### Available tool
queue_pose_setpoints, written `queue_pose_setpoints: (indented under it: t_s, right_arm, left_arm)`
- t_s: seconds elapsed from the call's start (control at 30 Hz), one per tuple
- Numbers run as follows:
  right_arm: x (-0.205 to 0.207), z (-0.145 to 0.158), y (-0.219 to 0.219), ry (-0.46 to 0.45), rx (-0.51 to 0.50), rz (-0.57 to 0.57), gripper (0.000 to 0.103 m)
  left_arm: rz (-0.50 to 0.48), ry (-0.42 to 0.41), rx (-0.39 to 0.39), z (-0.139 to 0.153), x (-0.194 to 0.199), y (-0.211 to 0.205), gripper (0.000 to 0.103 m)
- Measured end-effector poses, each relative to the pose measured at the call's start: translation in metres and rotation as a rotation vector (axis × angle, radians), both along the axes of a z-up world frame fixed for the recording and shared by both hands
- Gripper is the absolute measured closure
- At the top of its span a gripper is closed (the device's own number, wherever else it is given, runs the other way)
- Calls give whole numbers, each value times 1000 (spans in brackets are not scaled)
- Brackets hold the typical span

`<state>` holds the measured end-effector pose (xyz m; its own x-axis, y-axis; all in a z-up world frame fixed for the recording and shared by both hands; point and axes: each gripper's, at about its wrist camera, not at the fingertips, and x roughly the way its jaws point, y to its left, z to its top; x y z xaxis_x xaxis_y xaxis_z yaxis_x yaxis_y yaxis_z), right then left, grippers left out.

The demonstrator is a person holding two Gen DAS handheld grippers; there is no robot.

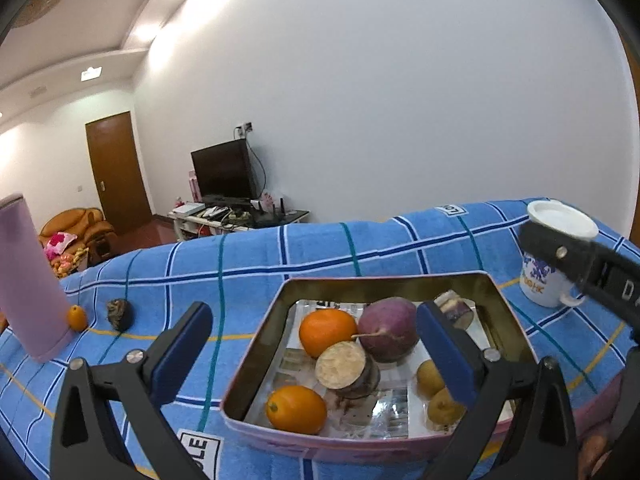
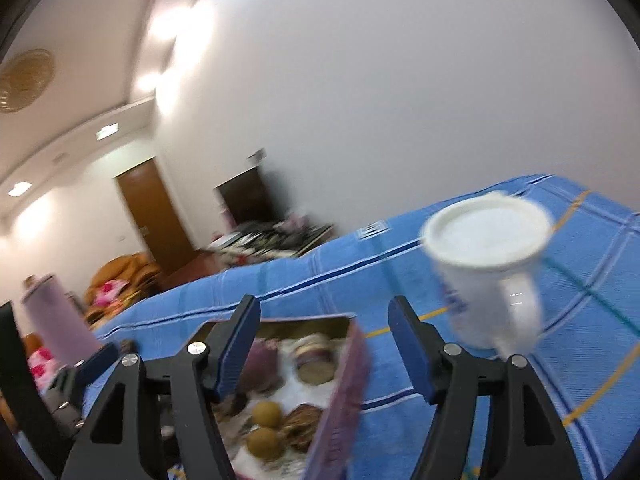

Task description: Organize fruits

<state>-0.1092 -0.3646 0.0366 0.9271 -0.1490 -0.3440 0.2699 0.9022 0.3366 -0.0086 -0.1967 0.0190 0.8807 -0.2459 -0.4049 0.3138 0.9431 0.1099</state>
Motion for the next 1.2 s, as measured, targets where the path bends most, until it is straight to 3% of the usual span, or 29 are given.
queue_pose_setpoints:
  t_s: [0.23, 0.57, 1.2]
  right_arm:
    - [-18, 7, 17, -23, -135, -138, 35]
    - [-32, 12, 35, -7, -219, -170, 35]
    - [-39, 6, 91, 61, -192, -123, 35]
  left_arm:
    - [34, -52, -20, 3, -15, 12, 0]
    - [48, -65, -15, 3, -38, 32, 0]
    - [103, -70, 33, 1, -56, 89, 0]
